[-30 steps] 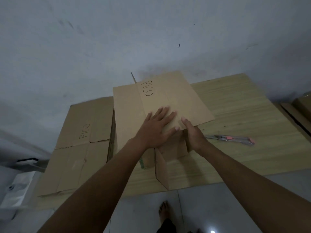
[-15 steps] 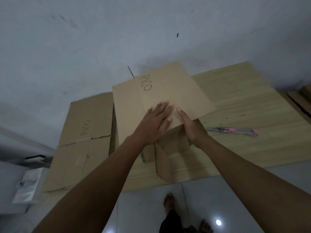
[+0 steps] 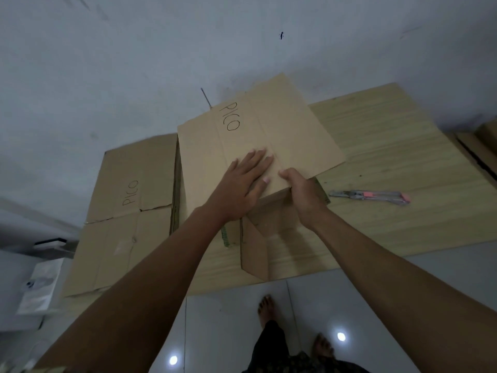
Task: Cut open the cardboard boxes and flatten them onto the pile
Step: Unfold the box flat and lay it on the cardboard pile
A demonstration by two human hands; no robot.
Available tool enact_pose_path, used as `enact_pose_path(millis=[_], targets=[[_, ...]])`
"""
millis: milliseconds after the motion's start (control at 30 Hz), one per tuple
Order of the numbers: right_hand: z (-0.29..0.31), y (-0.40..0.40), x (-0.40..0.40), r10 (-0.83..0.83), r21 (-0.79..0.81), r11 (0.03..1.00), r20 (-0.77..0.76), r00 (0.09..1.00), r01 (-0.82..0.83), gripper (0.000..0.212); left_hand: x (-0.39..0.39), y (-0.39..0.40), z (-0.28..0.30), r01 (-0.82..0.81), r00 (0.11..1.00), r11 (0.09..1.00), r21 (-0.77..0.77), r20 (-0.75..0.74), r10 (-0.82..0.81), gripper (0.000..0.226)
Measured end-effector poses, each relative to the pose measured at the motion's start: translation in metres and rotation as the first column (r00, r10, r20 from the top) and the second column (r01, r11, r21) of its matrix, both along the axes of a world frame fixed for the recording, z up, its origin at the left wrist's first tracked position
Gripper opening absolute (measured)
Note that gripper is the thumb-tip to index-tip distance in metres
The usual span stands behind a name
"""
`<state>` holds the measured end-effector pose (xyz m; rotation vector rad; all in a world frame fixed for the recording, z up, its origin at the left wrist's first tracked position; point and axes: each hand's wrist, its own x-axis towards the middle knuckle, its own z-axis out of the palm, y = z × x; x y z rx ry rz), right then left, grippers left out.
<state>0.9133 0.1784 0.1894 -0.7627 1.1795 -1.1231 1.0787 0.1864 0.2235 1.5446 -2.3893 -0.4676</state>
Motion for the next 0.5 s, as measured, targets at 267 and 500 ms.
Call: enact_pose_path(millis=[267,500], targets=[[0.004,-0.010,-0.041,-0.162,-0.453,0.771,-0.820,0.549,-0.448,0.085,-0.001,-0.007,-0.002,0.033,0.998,0.999,-0.029,0.046,-0.032,0.059],[-0.008,0.009,-0.070,-0.531,-0.667,0.656,-0.740,0.412,-0.353,0.083,-0.008,-0.012,-0.004,0.079,0.992,0.995,-0.055,0.099,-0.074,0.059]])
